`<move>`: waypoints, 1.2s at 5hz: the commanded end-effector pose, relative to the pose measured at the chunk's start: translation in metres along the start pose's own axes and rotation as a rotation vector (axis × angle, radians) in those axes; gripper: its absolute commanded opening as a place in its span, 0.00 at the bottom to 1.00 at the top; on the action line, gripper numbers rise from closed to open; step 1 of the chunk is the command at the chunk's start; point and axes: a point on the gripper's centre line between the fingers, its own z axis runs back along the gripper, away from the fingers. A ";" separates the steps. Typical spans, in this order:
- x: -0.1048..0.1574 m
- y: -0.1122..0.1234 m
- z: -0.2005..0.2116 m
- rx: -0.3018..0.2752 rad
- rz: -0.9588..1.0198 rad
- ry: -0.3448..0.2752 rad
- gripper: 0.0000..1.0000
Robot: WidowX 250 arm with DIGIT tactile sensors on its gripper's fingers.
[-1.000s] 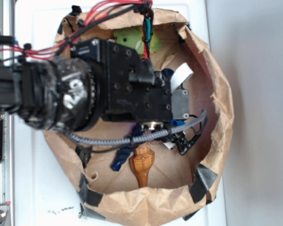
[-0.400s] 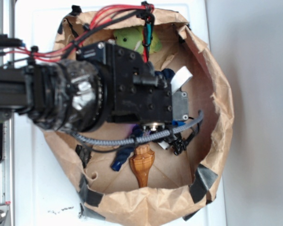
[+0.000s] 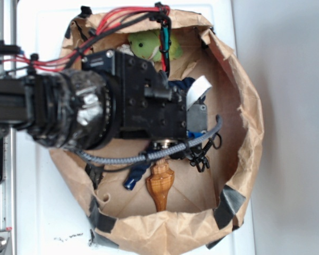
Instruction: Grab the blue rope.
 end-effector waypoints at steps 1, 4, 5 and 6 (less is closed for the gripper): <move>0.014 -0.003 0.038 -0.105 0.025 -0.065 0.00; 0.019 0.024 0.149 -0.198 0.000 -0.036 0.00; 0.013 0.029 0.173 -0.170 -0.015 -0.094 0.00; 0.011 0.031 0.177 -0.179 -0.045 -0.119 0.00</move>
